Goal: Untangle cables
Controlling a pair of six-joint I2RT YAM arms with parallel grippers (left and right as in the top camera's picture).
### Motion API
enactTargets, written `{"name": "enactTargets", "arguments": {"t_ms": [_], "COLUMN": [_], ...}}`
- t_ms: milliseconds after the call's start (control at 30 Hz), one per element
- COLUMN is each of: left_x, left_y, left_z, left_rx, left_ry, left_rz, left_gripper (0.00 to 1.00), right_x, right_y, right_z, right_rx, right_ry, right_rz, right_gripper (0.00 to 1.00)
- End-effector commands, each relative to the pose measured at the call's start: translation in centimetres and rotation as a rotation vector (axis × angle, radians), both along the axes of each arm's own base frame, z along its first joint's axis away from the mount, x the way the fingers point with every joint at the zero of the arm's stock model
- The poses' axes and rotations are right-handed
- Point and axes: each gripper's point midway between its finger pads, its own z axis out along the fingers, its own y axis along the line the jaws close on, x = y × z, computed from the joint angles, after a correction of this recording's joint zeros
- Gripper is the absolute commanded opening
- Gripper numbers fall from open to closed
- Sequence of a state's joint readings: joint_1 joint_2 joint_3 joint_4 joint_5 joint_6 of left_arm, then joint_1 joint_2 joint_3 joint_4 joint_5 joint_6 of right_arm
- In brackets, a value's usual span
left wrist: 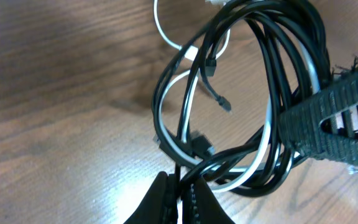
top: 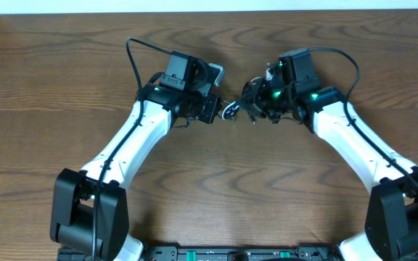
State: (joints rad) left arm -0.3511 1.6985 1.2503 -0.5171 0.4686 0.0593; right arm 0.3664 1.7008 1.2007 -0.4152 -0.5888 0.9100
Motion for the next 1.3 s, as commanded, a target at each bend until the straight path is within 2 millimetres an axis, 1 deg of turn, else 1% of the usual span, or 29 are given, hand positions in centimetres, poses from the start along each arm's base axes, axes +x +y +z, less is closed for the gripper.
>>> {"name": "enactTargets", "arguments": {"t_ms": [0, 33, 100, 233, 300, 333, 367, 400, 467, 500, 567, 633, 667, 700, 767, 900, 967, 1000, 1067, 1133, 1267], "left_x": [0.5, 0.1, -0.7, -1.9, -2.2, -2.3, -2.4, -2.5, -2.5, -2.6, -2.2, -1.6, -1.5, -1.2, -0.9, 0.3, 0.6, 0.7, 0.6, 0.5, 0.5], "left_y": [1.2, 1.0, 0.7, 0.9, 0.9, 0.9, 0.7, 0.3, 0.0, -0.1, 0.0, 0.1, 0.0, 0.0, 0.4, 2.2, 2.9, 3.2, 3.1, 2.7, 2.5], "left_z": [0.4, 0.5, 0.4, -0.1, -0.2, -0.2, -0.1, 0.2, 0.5, 0.7, 0.9, 1.7, 2.4, 3.5, 4.6, 5.8, 6.2, 6.5, 7.5, 8.2, 8.8], "left_rx": [-0.005, -0.021, -0.029, -0.008, -0.007, -0.011, -0.024, -0.045, -0.069, -0.082, -0.101, -0.15, -0.194, -0.263, -0.335, -0.452, -0.489, -0.518, -0.582, -0.619, -0.652], "left_ry": [-0.005, 0.001, 0.015, 0.04, 0.047, 0.049, 0.051, 0.052, 0.054, 0.054, 0.066, 0.08, 0.086, 0.098, 0.119, 0.198, 0.236, 0.257, 0.274, 0.276, 0.281], "left_rz": [0.003, -0.023, -0.069, -0.125, -0.138, -0.139, -0.145, -0.155, -0.161, -0.164, -0.122, -0.08, -0.076, -0.068, -0.043, 0.076, 0.127, 0.144, 0.128, 0.104, 0.091], "left_gripper": [0.07, 0.08, 0.07, 0.07, 0.08, 0.07, 0.08, 0.07, 0.07, 0.08, 0.07, 0.07, 0.07, 0.07, 0.07, 0.08, 0.07, 0.07, 0.07, 0.08, 0.08], "right_x": [0.2, 0.3, 0.1, -0.1, 0.0, 0.0, -0.1, -0.2, -0.3, -0.3, -0.4, -0.4, -0.4, -0.5, -0.5, -0.7, -0.8, -0.8, -1.0, -0.8, -0.2], "right_y": [-1.8, -2.1, -2.9, -2.9, -2.9, -2.8, -2.3, -1.5, -0.5, 0.0, 1.3, 2.3, 2.5, 2.6, 2.6, 2.7, 3.1, 3.6, 4.6, 4.9, 5.6], "right_z": [-1.9, -2.2, -2.8, -2.9, -2.8, -2.7, -2.4, -1.9, -1.0, -0.6, 0.9, 2.2, 2.5, 2.5, 2.3, 2.2, 2.3, 2.6, 2.9, 2.6, 2.2], "right_rx": [-0.214, -0.243, -0.295, -0.302, -0.302, -0.295, -0.272, -0.233, -0.18, -0.152, -0.066, 0.002, 0.017, 0.015, 0.006, 0.003, 0.008, 0.014, 0.017, -0.012, -0.067], "right_ry": [-0.187, -0.198, -0.192, -0.202, -0.205, -0.212, -0.229, -0.261, -0.306, -0.324, -0.384, -0.428, -0.439, -0.44, -0.432, -0.427, -0.439, -0.458, -0.481, -0.454, -0.428], "right_rz": [0.147, 0.158, 0.161, 0.185, 0.185, 0.194, 0.219, 0.26, 0.305, 0.321, 0.373, 0.405, 0.412, 0.413, 0.411, 0.414, 0.421, 0.431, 0.441, 0.392, 0.295], "right_gripper": [0.04, 0.07, 0.07, 0.07, 0.07, 0.12, 0.15, 0.22, 0.3, 0.32, 0.36, 0.38, 0.39, 0.38, 0.38, 0.37, 0.36, 0.34, 0.34, 0.34, 0.35]}}
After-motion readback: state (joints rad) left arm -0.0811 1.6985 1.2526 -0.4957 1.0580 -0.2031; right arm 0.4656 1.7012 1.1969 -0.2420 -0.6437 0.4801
